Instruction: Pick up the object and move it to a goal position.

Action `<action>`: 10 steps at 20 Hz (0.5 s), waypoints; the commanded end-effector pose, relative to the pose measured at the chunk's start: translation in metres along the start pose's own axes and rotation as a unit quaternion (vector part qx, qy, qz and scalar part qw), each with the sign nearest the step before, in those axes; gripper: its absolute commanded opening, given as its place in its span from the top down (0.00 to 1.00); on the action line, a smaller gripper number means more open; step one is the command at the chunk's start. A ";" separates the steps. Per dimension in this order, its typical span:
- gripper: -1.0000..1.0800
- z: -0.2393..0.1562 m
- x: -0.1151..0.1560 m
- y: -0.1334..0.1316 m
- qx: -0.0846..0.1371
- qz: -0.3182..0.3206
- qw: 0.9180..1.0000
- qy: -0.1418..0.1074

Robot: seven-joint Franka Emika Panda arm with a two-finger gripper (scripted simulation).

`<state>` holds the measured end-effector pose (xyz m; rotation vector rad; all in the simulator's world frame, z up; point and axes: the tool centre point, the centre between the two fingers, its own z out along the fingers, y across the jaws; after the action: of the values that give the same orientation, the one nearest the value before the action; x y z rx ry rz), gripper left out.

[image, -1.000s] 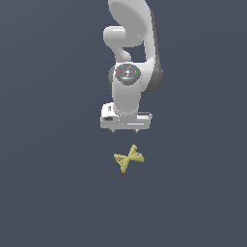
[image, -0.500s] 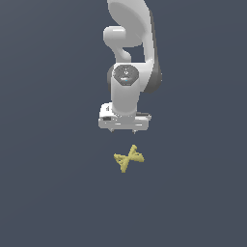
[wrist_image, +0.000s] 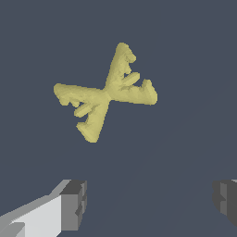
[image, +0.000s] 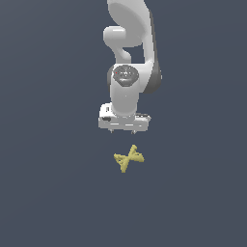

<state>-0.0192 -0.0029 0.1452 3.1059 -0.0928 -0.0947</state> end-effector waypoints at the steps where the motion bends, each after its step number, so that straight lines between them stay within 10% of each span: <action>1: 0.04 0.001 0.001 -0.001 0.001 0.009 1.000 0.000; 10: 0.04 0.008 0.013 -0.005 0.005 0.079 0.997 0.003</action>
<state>-0.0084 0.0004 0.1382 3.0978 -0.2944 -0.0819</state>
